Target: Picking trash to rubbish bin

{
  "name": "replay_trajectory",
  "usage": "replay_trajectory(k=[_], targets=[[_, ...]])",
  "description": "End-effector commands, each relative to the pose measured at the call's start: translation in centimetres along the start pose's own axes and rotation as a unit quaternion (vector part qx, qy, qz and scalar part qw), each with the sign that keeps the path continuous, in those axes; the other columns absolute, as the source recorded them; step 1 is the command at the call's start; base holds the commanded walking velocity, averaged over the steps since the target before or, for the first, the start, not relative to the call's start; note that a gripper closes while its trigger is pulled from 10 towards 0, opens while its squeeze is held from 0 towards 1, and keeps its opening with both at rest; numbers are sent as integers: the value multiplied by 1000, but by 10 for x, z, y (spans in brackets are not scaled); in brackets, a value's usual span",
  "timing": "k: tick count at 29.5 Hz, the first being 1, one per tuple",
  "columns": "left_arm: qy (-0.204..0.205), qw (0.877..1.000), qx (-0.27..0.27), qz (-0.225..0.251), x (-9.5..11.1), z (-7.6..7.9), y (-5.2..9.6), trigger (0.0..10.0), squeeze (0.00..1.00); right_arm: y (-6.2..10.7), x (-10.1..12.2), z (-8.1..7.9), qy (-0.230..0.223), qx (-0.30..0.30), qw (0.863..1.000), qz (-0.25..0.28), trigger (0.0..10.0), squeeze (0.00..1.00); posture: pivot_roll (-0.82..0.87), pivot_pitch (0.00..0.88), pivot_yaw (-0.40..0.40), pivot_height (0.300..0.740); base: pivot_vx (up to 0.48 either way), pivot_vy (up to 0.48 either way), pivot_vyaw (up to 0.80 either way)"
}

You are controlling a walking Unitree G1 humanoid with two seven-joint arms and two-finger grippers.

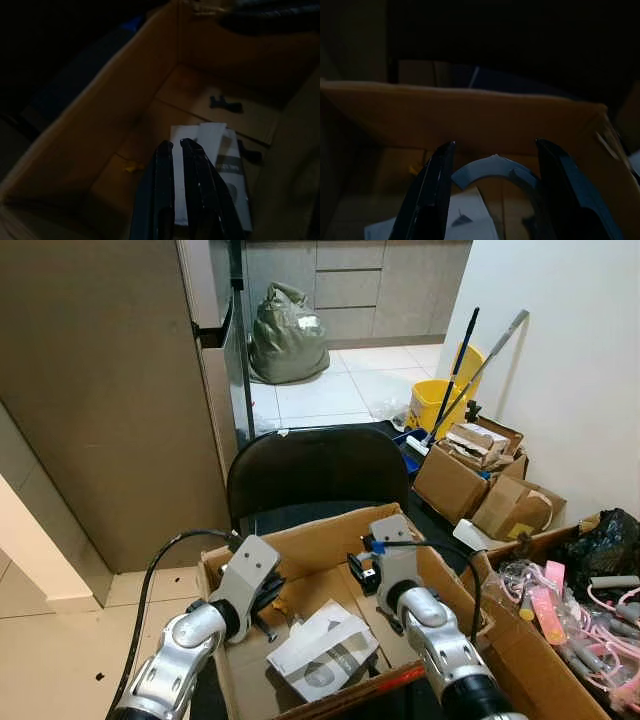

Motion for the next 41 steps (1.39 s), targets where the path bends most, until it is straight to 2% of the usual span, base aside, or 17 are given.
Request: replay_trajectory(k=[1,3,9,11,12,13,14,18,19,22,25,26,28,31,32,39,41], targets=[[7,1000,-3,-13,-5,-1,4,10000,0,-1,-3,-7,6,11,1000,-3,10000,0,-12,78,7,740,0,0,0],[34,999,-26,2,-1,5,5,10000,0,-4,0,-12,-5,20,1000,1,10000,0,-9,79,0,740,0,0,0],[43,998,-39,18,4,9,6,10000,0,-6,-3,-14,1,23,1000,-4,10000,0,-8,80,-2,740,0,0,0],[47,997,-56,22,6,15,5,10000,0,-5,-10,-15,3,29,999,-14,10000,0,-11,80,2,740,0,0,0],[43,997,-59,22,7,18,5,10000,0,-3,-14,-17,-5,37,999,-21,10000,710,-13,81,4,740,0,0,0],[43,997,-59,22,7,18,5,10000,0,-3,-14,-17,-5,37,999,-21,10000,710,-13,81,4,740,0,0,0],[45,997,-60,21,7,19,4,10000,0,-2,-16,-18,-12,42,999,-23,10000,1000,-14,80,5,740,0,0,0],[40,997,-57,22,8,19,3,10000,0,-1,-16,-13,10,20,1000,-18,10000,1000,-16,80,8,740,0,0,0],[32,998,-52,24,9,18,3,10000,0,-1,-15,-11,16,14,1000,-17,10000,0,-16,81,9,740,0,0,0],[25,998,-44,27,10,16,2,10000,0,-1,-15,-10,9,8,1000,-12,10000,0,-16,81,8,740,0,0,0],[6,998,26,55,21,-1,0,10000,0,1,-8,-7,-1,-3,1000,11,10000,0,-13,81,5,740,0,0,0],[6,998,26,55,21,-1,0,10000,0,1,-8,-7,-1,-3,1000,11,10000,0,-13,81,5,740,0,0,0],[17,994,78,76,29,-16,0,10000,0,4,-4,-3,-4,-12,1000,25,10000,0,-11,81,4,740,0,0,0],[27,990,104,86,33,-23,1,10000,0,6,-3,0,-5,-16,999,31,10000,0,-12,80,3,740,0,0,0],[43,984,138,102,38,-31,3,10000,0,11,-5,5,-18,-27,999,35,10000,0,-12,79,4,740,0,0,0],[68,981,146,108,39,-31,2,10000,0,16,-10,9,-24,-38,999,32,10000,0,-17,74,7,740,0,0,0],[79,977,165,107,37,-35,1,10000,0,19,-11,11,-28,-45,998,32,10000,0,-24,71,10,740,0,0,0]])
Point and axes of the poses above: a point about 5 cm out from each wrist's last joint towards the gripper, its own y axis pointing back from the gripper into the wrist, its own x axis along the axis of the wrist's last joint, z = x × y, the point moved 5 cm from there along -y, pointing out of the wrist towards the gripper, and after that the axes turned 6 degrees about y, right-handed, at the moved point
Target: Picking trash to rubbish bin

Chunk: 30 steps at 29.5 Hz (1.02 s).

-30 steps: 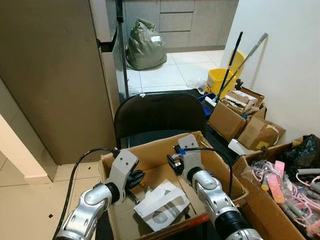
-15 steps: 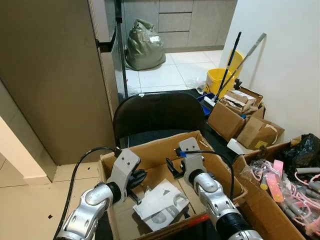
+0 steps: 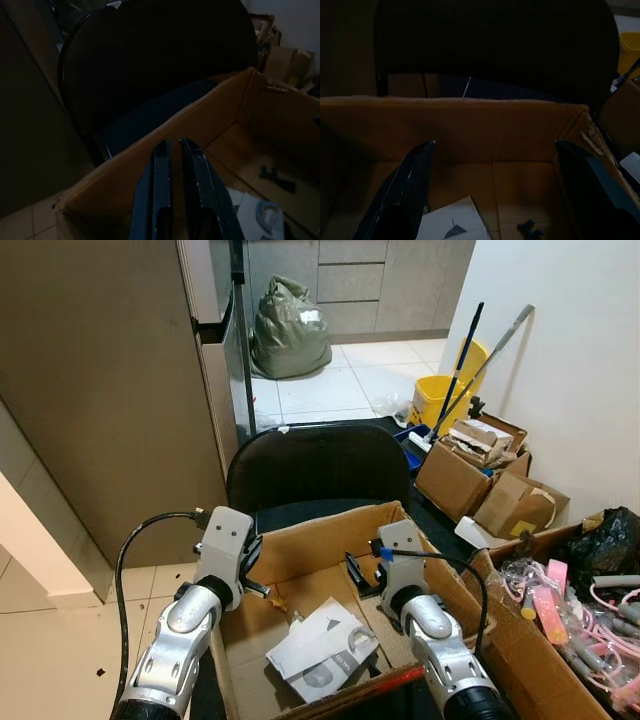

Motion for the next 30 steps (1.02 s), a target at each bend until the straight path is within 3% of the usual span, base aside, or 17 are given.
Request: replay_trajectory(k=[1,16,30], targets=[[14,1000,22,-11,-6,-5,-1,10000,0,4,-4,1,-10,-8,1000,-7,10000,0,-27,69,11,740,0,0,0],[19,999,27,-7,-8,-3,-3,10000,0,6,-3,-5,-14,-2,1000,-7,10000,0,-31,60,6,740,0,0,0],[22,999,30,-6,-8,-6,-2,10000,0,7,-3,-7,-12,5,1000,-12,10000,0,-29,62,0,740,-333,0,0]])
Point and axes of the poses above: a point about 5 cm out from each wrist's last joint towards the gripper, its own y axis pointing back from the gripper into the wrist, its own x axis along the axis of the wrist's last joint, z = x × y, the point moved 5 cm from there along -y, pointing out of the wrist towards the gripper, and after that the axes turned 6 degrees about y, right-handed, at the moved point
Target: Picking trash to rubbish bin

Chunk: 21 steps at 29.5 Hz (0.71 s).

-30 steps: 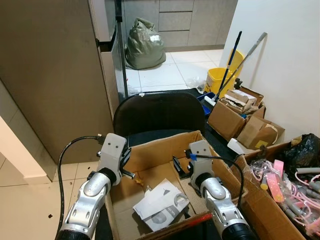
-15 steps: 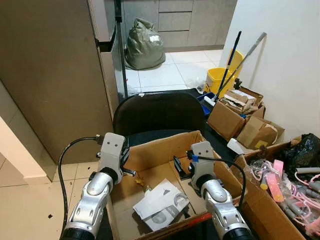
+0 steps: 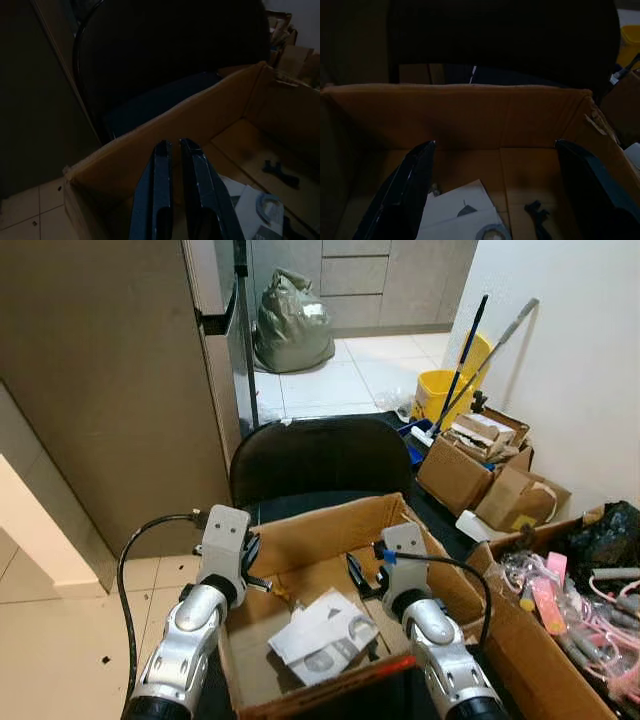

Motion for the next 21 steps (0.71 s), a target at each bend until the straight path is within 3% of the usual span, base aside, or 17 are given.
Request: replay_trajectory(k=[1,9,21], targets=[[10,1000,3,-5,-5,-1,1,10000,0,3,-5,-4,-5,7,1000,-10,10000,0,-28,62,0,740,-480,0,0],[10,1000,2,-4,-5,0,1,10000,0,3,-5,-4,-6,7,1000,-11,10000,0,-29,67,0,740,-427,0,0],[6,1000,0,-8,-6,-1,2,10000,0,5,-6,-4,-5,8,1000,-18,10000,0,-30,74,-4,740,0,0,0]])
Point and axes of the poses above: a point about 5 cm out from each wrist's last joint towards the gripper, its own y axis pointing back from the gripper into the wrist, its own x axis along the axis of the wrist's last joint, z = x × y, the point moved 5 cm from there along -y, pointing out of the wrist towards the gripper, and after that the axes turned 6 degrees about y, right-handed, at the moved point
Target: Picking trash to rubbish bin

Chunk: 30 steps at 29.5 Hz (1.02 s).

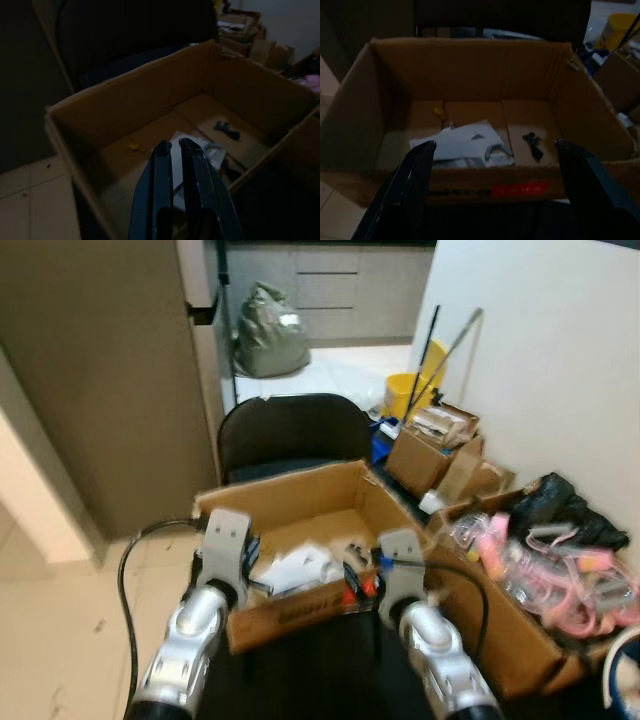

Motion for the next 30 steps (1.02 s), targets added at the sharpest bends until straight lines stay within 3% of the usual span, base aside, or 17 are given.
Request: replay_trajectory(k=[1,14,30], targets=[[2,1000,-3,-6,-3,1,1,10000,0,1,-1,1,-1,-1,1000,-5,10000,0,-30,74,-4,740,0,0,0],[-3,1000,-1,-7,-2,-2,1,10000,0,0,-2,0,-8,-3,1000,-12,10000,0,-23,84,-1,740,0,0,0],[-17,1000,-12,-4,0,1,-1,10000,0,5,-10,17,-33,-47,998,-27,10000,0,-21,80,7,740,0,0,-800]])
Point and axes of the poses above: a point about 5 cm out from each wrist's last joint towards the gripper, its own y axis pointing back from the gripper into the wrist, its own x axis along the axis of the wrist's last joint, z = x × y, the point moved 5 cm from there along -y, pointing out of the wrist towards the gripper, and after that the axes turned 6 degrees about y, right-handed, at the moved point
